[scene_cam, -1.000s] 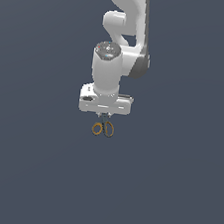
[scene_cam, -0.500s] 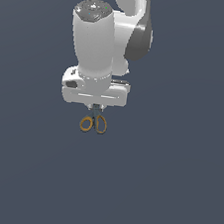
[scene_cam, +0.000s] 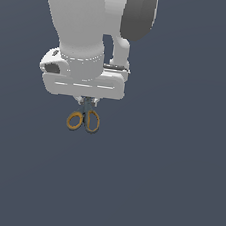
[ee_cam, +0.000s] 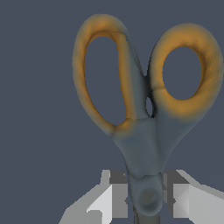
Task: Pick up the object and move it to a goal position.
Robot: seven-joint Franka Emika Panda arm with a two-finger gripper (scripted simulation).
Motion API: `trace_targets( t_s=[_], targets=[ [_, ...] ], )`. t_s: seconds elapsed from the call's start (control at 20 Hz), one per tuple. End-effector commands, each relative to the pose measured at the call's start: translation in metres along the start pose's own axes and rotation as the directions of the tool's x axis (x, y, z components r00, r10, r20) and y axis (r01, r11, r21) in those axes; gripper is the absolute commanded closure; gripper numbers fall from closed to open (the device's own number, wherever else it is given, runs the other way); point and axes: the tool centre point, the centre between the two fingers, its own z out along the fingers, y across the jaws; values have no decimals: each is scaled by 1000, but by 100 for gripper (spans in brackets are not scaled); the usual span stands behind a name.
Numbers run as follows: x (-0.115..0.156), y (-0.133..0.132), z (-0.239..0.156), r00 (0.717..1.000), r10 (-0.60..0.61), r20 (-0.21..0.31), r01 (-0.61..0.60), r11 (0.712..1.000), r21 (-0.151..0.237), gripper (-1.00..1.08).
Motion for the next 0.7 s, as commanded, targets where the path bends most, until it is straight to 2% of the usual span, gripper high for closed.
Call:
trace_targets(
  t_s=[0.0,0.65],
  targets=[
    [5,4,-11,1000,0,0,0,1000,0,108],
    [17,11,-32,1000,0,1,0,1000,0,108]
  ],
)
